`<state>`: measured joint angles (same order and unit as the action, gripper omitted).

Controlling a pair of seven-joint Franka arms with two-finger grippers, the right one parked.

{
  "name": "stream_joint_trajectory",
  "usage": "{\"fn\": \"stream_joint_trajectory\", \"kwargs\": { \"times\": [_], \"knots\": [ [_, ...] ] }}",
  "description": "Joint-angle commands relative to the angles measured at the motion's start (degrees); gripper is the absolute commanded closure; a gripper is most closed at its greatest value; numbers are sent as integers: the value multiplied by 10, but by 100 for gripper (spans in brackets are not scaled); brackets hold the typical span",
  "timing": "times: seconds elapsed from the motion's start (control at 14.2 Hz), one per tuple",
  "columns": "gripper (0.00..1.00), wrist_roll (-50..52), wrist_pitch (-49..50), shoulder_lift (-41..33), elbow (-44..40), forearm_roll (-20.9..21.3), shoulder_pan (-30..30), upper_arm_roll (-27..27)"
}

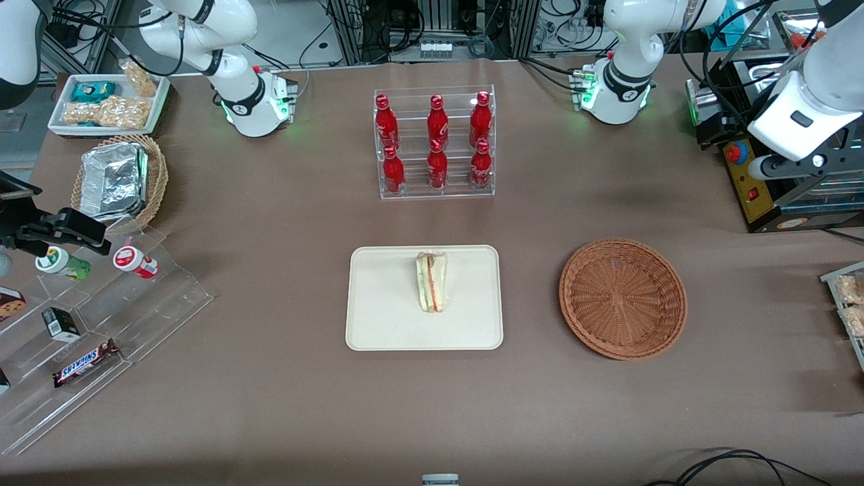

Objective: Place sandwich from basket to tray

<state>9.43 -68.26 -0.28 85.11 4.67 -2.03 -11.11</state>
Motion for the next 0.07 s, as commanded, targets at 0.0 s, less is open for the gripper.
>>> {"fn": "stream_joint_trajectory", "kwargs": {
  "times": [0.0],
  "knots": [
    [0,-7,14,2,-15,-13,4,7]
  ]
}}
